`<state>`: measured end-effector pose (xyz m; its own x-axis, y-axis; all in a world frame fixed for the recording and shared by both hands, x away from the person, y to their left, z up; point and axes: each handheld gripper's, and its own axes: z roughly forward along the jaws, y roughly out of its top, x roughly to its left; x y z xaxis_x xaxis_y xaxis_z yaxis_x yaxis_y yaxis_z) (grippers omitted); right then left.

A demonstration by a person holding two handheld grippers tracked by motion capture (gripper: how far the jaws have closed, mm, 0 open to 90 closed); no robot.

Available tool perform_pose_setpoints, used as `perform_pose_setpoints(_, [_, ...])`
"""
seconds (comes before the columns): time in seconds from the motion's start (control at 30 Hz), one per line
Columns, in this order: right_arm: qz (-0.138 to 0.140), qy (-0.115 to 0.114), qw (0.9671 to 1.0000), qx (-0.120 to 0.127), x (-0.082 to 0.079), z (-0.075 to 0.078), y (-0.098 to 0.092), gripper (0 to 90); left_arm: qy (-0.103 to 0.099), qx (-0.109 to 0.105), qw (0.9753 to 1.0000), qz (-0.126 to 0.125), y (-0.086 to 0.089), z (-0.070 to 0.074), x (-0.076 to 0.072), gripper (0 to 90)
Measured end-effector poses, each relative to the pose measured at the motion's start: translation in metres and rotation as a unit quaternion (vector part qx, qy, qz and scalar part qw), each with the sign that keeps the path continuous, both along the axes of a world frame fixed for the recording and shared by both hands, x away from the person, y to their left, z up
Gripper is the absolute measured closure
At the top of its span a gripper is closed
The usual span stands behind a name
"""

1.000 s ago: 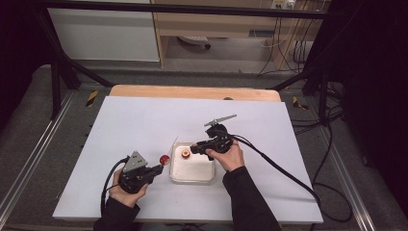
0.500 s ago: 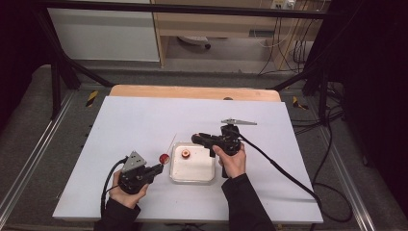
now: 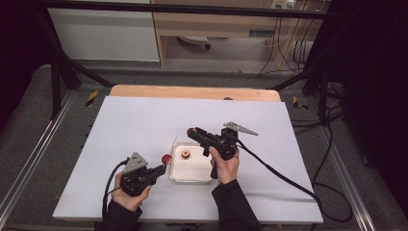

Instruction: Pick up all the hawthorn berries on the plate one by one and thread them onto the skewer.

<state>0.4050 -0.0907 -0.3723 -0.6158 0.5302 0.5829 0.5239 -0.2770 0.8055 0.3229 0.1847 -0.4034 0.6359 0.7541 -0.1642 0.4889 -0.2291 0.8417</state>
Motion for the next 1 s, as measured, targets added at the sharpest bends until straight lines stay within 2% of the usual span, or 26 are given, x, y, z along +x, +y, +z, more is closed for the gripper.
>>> perform_pose_setpoints(0.27, [-0.02,-0.029,0.9986,0.04,-0.004,0.001,0.002,61.6,0.003,-0.015,0.9999,-0.004,-0.006,0.003,-0.005,88.1])
perform_pose_setpoints(0.47, [-0.03,-0.041,0.9966,0.064,-0.005,-0.002,0.005,61.7,0.005,-0.022,0.9997,-0.009,-0.011,0.003,-0.007,88.1])
perform_pose_setpoints(0.7, [-0.038,-0.045,0.9935,0.097,-0.007,-0.008,0.011,61.7,0.004,-0.025,0.9996,-0.013,-0.014,0.004,-0.008,88.0])
perform_pose_setpoints(1.0, [-0.036,-0.045,0.9921,0.111,-0.008,-0.014,0.015,61.7,0.01,-0.031,0.9994,-0.015,-0.017,0.003,-0.007,88.1])
